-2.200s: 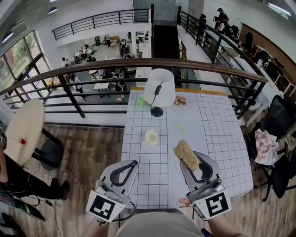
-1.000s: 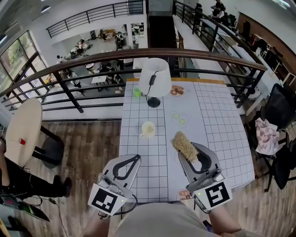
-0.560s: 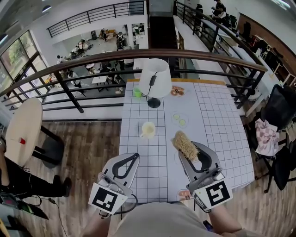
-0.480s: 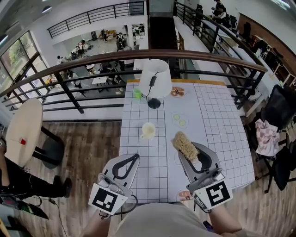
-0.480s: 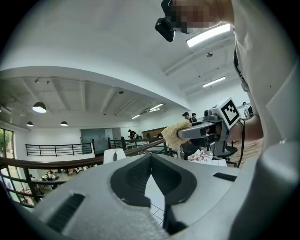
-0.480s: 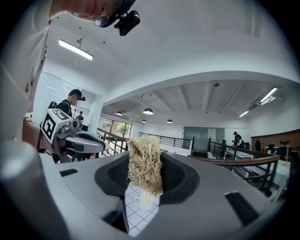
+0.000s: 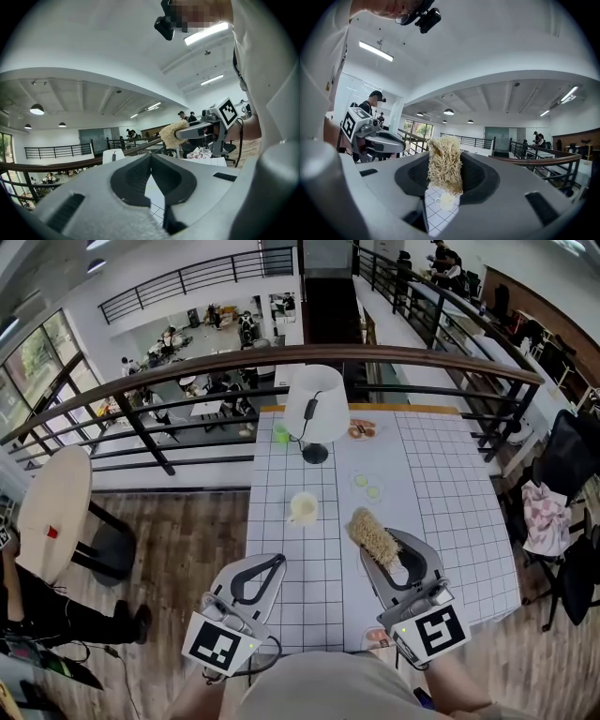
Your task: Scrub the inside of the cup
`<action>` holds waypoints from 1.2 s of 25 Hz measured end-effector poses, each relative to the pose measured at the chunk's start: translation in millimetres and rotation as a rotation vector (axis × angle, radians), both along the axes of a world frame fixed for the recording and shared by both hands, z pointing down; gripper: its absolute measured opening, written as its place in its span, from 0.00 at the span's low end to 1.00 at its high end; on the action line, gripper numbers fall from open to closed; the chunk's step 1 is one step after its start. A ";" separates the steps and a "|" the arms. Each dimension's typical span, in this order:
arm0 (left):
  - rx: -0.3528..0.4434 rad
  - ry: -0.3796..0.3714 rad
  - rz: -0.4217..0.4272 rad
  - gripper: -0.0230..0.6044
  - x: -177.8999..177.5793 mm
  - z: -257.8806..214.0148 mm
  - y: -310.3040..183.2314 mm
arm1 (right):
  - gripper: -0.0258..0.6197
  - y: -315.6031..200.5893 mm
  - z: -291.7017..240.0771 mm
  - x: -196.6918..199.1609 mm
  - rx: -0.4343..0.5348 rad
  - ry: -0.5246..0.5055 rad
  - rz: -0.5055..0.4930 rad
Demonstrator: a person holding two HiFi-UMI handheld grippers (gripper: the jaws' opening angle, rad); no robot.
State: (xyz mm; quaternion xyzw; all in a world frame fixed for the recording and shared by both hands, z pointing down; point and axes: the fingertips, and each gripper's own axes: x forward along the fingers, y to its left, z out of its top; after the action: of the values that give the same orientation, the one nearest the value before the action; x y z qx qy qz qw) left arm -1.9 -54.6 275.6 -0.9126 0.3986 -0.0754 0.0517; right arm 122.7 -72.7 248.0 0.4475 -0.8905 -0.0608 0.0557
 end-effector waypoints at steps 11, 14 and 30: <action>-0.007 0.000 0.012 0.06 10.5 3.9 -0.8 | 0.26 -0.3 2.7 8.1 -0.017 -0.009 0.003; -0.014 0.004 0.007 0.06 12.5 4.4 -1.4 | 0.26 -0.6 2.3 11.6 -0.013 -0.010 0.005; -0.013 -0.019 0.001 0.06 26.0 3.2 -2.0 | 0.26 -7.2 -5.4 17.6 0.023 -0.012 -0.012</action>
State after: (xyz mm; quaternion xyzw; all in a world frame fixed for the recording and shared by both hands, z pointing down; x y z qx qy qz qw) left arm 24.1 -56.6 278.8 -0.9124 0.3969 -0.0866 0.0495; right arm 140.3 -79.9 242.6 0.4430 -0.8928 -0.0684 0.0449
